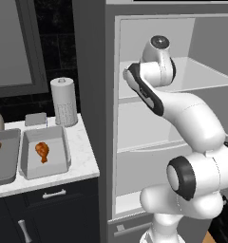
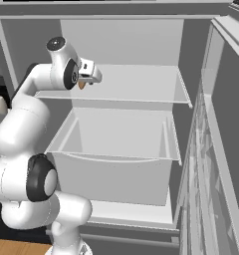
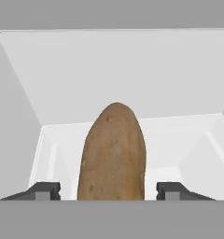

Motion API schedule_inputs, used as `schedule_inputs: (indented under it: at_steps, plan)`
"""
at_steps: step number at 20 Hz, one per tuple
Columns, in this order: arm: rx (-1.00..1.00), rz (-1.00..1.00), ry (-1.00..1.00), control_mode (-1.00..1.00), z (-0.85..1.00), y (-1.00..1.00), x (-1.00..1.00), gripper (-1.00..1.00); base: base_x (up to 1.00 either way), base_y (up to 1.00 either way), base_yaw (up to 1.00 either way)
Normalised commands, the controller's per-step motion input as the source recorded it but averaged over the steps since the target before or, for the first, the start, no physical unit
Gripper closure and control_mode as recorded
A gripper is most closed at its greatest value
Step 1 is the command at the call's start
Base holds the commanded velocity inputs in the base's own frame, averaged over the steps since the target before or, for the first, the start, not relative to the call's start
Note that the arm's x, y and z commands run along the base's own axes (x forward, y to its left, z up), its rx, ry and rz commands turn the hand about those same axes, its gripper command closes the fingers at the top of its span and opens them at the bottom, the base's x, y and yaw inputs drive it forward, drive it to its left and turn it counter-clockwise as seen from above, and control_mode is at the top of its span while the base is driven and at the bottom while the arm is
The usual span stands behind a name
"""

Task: Place one sweet potato and one chicken drumstick in each tupperware on the nearby counter, to pack two identical lunches.

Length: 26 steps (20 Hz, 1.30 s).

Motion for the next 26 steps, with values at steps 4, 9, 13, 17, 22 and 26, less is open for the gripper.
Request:
schedule_inputs:
  at_steps: [4,9,13,17,22,26]
  plan:
    - [0.01,0.00,0.00,-1.00,-0.21,0.00,-0.03,1.00,0.00,0.00,0.00]
    - [0.04,0.00,-0.06,-1.00,-0.16,-0.09,-0.53,1.00,0.00,0.00,0.00]
    - [0.08,0.00,-0.04,-1.00,0.00,-0.15,-0.97,1.00,0.00,0.00,0.00]
    - [0.08,-0.02,0.01,-1.00,-0.01,-0.15,-1.00,1.00,0.00,0.00,0.00]
    - [0.02,-0.04,0.19,-1.00,-0.04,-0.12,-1.00,1.00,0.00,0.00,0.00]
    - [-0.01,0.00,0.24,-1.00,-0.40,0.00,-1.00,1.00,0.00,0.00,0.00]
